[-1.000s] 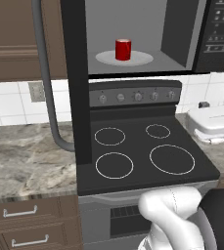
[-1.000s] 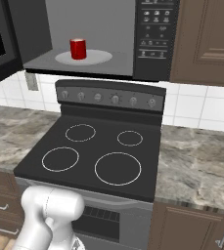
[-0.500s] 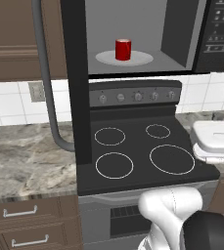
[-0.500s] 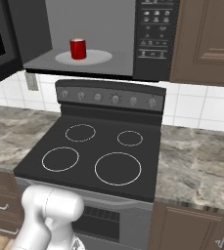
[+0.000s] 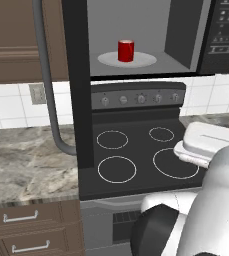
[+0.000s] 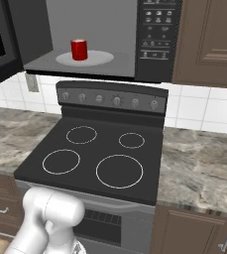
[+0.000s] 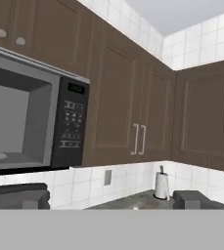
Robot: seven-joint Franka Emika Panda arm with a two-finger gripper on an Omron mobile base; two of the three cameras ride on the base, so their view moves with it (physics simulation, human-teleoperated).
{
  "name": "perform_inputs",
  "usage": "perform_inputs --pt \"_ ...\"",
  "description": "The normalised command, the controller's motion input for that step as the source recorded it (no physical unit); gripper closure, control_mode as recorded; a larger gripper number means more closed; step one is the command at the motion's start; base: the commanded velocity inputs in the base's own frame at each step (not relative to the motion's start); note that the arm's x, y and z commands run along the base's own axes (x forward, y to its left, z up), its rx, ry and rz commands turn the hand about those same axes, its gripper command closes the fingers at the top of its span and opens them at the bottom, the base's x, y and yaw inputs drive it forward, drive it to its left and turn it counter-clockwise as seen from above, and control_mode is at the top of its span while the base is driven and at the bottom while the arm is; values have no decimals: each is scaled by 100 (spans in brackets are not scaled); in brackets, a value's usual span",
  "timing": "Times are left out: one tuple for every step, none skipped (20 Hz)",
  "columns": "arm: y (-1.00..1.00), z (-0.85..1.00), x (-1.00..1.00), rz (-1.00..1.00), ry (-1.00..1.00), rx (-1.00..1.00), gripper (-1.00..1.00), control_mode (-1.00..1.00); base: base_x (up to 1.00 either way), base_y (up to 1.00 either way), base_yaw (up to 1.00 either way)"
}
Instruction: Pick the mug from the counter and place it inside the microwave. Then close the microwave.
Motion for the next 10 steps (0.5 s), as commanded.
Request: perform_inputs --pt "0 0 -38 -28 -9 0 -100 -100 0 0 0" --pt "0 0 -39 -25 -11 0 -100 -100 0 0 0" --pt "0 0 -46 -19 -16 0 -100 -100 0 0 0" --pt "1 0 -51 -12 -18 0 -100 -100 0 0 0" --pt "0 0 -41 -3 -11 0 -100 -100 0 0 0" --pt "0 0 -36 0 -10 1 -100 -100 0 0 0" --pt "12 0 -35 0 -9 1 -100 -100 0 0 0" --pt "22 0 -33 0 -8 0 -100 -100 0 0 0" --pt "33 0 -29 0 -8 0 -100 -100 0 0 0" --pt "45 0 -28 0 -9 0 -100 -100 0 0 0"
